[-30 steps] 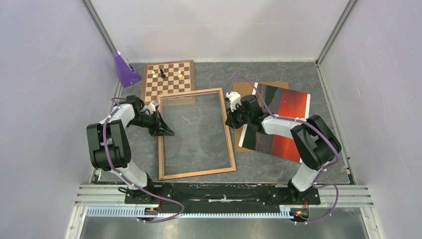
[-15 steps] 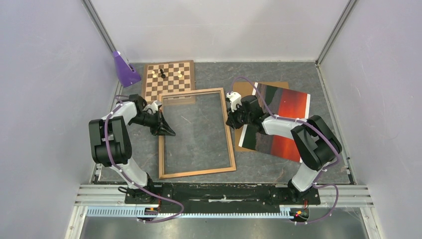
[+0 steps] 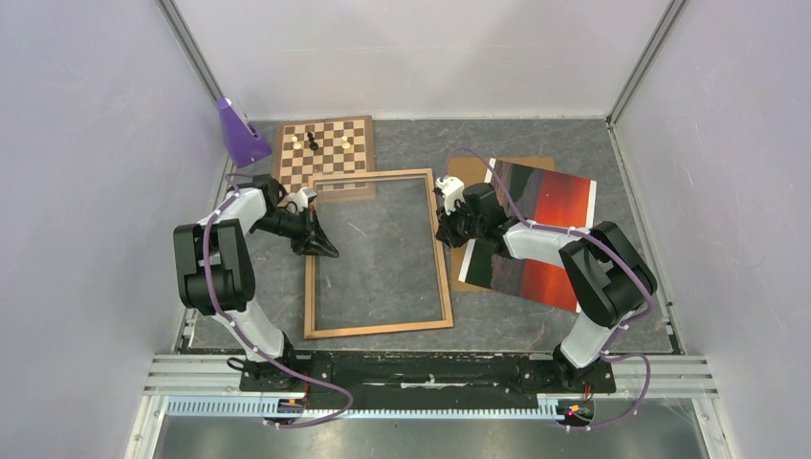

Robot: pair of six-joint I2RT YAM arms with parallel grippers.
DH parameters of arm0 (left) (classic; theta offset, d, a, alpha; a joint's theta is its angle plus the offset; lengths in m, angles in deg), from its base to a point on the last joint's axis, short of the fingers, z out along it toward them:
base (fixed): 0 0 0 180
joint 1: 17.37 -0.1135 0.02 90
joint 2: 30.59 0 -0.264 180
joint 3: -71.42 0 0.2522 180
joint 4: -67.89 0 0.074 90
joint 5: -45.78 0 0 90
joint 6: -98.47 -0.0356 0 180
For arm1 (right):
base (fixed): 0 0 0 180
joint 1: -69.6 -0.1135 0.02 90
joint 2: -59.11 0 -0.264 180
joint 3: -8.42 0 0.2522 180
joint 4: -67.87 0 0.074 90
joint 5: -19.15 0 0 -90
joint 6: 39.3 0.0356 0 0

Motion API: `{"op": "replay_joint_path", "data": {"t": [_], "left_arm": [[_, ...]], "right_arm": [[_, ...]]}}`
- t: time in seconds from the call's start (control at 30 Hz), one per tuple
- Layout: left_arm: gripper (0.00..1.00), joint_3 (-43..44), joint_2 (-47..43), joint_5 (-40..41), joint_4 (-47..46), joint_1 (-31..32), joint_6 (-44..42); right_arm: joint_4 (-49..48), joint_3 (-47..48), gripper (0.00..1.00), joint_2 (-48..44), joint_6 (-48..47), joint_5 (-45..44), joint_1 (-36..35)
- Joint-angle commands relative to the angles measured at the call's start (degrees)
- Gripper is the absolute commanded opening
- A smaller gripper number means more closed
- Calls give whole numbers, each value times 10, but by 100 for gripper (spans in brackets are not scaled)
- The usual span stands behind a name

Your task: Put the photo into the frame

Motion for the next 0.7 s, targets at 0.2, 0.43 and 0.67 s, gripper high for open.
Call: {"op": "replay_joint_path", "data": {"t": [0.2, 0.43, 0.67], "left_arm": [[2, 33, 8, -10, 16, 22, -54], [2, 52, 21, -10, 27, 24, -70], [2, 69, 38, -11, 27, 25, -71]], "right_arm": [[7, 20, 18, 5, 6, 36, -15], [10, 24, 18, 10, 3, 34, -20], [13, 23, 17, 9, -1, 30, -20]]}}
